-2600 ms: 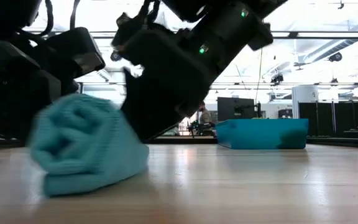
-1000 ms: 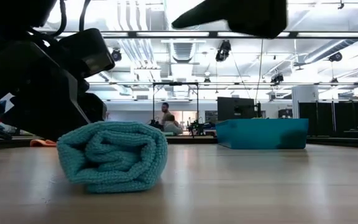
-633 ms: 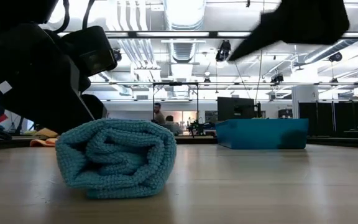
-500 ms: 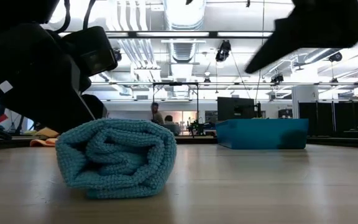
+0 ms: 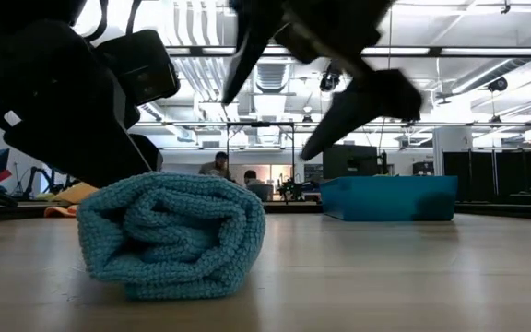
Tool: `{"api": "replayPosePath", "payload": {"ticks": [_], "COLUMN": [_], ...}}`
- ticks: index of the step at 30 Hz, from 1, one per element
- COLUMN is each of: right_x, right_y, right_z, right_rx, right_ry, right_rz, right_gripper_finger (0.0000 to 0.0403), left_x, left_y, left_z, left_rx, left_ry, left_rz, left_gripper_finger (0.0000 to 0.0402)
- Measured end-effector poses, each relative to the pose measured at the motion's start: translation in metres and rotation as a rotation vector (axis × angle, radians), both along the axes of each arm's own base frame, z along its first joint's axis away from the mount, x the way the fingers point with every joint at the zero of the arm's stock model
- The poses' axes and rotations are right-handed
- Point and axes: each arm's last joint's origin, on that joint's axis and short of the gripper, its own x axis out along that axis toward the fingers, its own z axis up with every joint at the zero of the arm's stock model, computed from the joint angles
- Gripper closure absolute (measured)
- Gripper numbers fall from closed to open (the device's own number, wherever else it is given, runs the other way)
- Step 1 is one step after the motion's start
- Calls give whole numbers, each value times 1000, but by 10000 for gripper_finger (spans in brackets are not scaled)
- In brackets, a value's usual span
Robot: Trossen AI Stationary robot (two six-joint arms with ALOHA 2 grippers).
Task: Roll microfiber towels into tight, uniform cylinder then place into a basket
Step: Roll the blue towel, then stack the blue towel on the green towel in the blue bin
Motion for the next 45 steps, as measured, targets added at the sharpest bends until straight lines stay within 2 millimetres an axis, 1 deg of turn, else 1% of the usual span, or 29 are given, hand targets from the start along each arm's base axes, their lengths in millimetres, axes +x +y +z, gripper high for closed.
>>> {"api": "replayPosePath", "payload": {"ticks": [3,9,12,15,17,19,23,27,30,33,37,39,42,45], "right_x": [13,29,33,35,32,26,17,16,16,18,31,39,53,69], "right_y": [0,12,20,34,43,51,53,58,62,59,52,52,54,55], "right_z": [-2,-3,-8,-6,-2,1,0,1,8,18,27,31,34,32], "right_rx": [-13,-43,-77,-175,-228,-259,-224,-224,-198,-202,-238,-251,-261,-258], "right_ry": [8,-16,-15,-86,-116,-118,-33,-28,-18,17,100,124,150,155], "right_rz": [53,80,115,214,252,251,192,234,264,259,239,240,244,237], "right_gripper_finger": [33,33,33,33,33,33,33,33,38,51,65,67,67,67], "left_x": [0,1,2,1,-1,-4,-16,-36,-54,-71,-92,-101,-113,-123], "left_y": [0,-1,-1,-1,0,2,9,19,29,41,57,64,73,80], "left_z": [0,9,16,22,26,32,48,72,93,109,122,128,132,131], "left_rx": [27,20,34,54,71,77,88,60,21,28,74,87,99,99], "left_ry": [-2,6,2,-17,-12,-6,38,79,85,54,-27,-81,-137,-171], "left_rz": [-18,-18,-32,-55,-68,-71,-63,-32,5,64,159,206,256,285], "left_gripper_finger": [25,25,25,25,25,25,25,25,25,25,25,25,25,25]}}
